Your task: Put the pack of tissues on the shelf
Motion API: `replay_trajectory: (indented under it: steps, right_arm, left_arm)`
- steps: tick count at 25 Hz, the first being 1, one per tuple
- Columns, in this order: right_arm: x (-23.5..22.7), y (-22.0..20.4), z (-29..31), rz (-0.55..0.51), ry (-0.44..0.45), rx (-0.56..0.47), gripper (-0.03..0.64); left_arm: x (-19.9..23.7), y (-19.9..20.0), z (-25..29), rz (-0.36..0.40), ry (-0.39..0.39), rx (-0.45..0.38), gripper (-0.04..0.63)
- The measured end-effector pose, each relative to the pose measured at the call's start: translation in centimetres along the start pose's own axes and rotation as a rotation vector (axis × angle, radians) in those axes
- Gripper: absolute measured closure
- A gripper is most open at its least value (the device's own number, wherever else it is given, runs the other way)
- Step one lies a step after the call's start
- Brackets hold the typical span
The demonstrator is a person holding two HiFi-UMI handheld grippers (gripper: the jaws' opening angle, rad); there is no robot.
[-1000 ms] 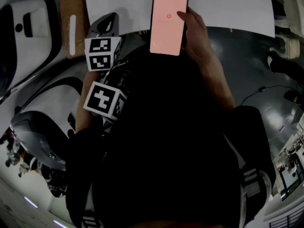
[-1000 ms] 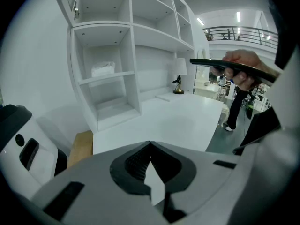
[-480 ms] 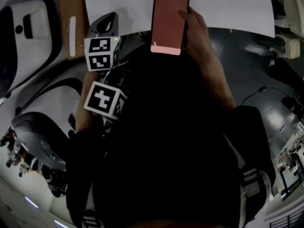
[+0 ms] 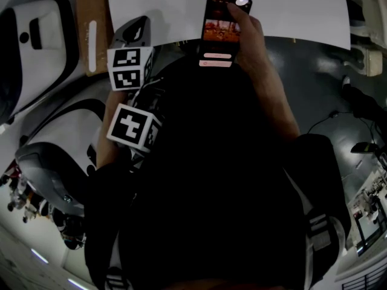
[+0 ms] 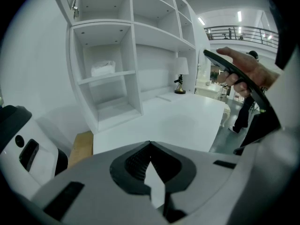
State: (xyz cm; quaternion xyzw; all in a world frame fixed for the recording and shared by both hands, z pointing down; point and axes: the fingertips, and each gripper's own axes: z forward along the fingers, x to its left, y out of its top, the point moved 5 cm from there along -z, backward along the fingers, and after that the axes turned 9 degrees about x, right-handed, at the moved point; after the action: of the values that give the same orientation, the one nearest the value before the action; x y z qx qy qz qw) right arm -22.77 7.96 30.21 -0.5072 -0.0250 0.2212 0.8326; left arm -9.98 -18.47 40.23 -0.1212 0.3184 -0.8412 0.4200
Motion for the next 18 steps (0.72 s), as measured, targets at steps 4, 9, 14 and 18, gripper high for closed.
replay_trajectory:
  steps: [4, 9, 14, 18]
  right_arm:
    - [0.01, -0.08, -0.1, -0.002, 0.002, -0.003, 0.601]
    - [0.27, -0.17, -0.2, -0.006, 0.005, -0.005, 0.601]
    - [0.38, -0.13, -0.19, -0.007, 0.011, -0.005, 0.601]
    - [0.56, -0.19, -0.14, -0.007, 0.018, -0.007, 0.601]
  left_arm:
    - [0.11, -0.06, 0.12, -0.004, 0.001, 0.004, 0.584]
    - [0.02, 0.04, 0.28, -0.008, 0.003, 0.006, 0.586]
    - [0.09, 0.01, 0.22, -0.011, 0.007, 0.007, 0.584]
    - [-0.04, -0.04, 0.32, -0.016, 0.006, 0.007, 0.586]
